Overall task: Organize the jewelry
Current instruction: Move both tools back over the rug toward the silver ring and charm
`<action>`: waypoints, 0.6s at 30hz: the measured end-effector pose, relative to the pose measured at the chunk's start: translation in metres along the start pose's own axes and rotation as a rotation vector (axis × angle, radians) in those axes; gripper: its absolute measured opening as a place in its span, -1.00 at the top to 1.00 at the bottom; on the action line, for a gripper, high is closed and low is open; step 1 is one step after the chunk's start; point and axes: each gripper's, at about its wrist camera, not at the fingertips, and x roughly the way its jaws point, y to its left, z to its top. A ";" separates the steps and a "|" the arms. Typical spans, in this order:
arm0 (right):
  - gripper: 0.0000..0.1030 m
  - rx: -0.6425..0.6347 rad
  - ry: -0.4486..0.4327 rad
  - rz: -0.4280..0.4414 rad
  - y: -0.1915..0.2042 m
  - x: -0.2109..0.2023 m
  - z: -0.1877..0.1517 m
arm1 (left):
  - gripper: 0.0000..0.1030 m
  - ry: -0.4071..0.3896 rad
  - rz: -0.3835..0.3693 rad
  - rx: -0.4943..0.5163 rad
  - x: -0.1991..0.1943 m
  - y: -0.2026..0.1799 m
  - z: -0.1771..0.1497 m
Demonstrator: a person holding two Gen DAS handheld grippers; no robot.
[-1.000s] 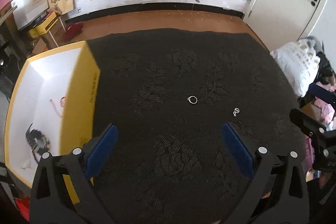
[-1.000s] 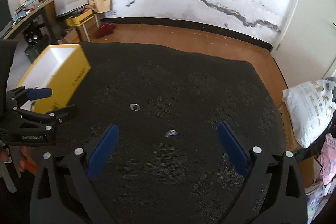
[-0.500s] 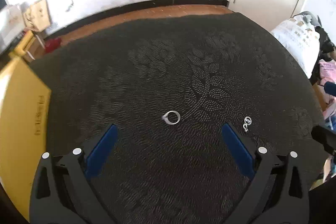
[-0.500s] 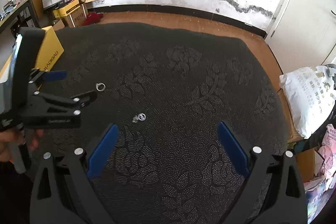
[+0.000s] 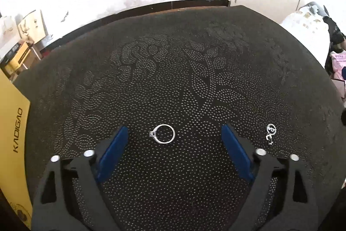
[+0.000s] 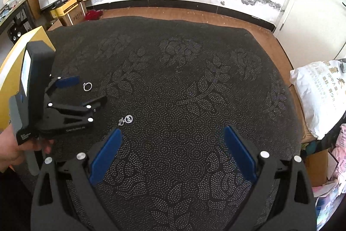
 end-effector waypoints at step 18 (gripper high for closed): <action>-0.79 0.023 0.040 0.050 -0.012 0.009 0.000 | 0.57 -0.034 0.004 0.044 -0.015 -0.019 -0.010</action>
